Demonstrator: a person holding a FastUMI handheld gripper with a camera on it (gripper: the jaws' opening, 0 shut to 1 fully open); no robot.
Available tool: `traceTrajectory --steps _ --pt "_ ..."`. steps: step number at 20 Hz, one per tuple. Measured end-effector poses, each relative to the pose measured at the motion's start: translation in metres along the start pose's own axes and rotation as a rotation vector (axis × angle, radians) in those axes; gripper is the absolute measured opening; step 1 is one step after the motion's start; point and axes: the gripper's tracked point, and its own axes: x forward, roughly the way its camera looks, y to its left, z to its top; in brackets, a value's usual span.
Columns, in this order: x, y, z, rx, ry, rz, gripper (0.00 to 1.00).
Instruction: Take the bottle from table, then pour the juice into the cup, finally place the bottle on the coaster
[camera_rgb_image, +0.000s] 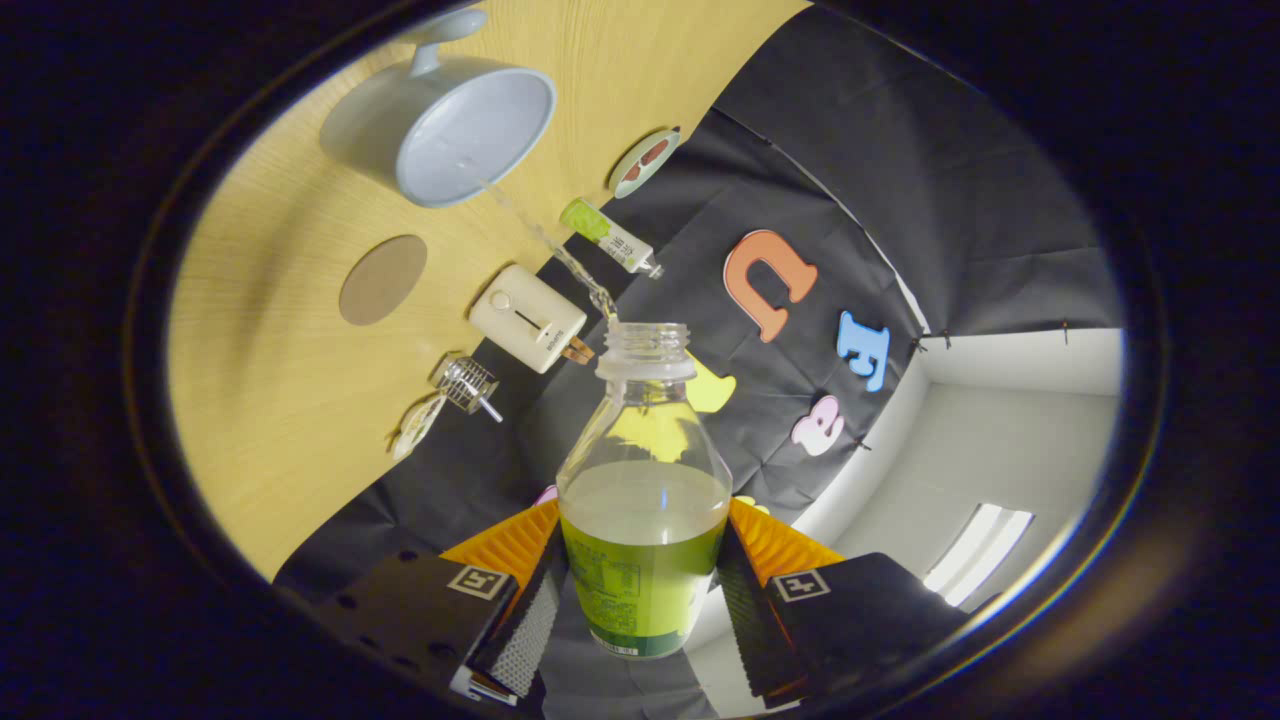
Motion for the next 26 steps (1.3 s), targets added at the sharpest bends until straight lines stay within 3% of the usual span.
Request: traceTrajectory --steps 13,22,26 --pt "0.012 -0.069 -0.008 -0.111 -0.012 -0.129 0.81" --pt "0.026 -0.083 -0.02 -0.177 -0.02 -0.14 0.8" --pt "0.021 -0.084 -0.014 -0.147 -0.034 -0.141 0.81"
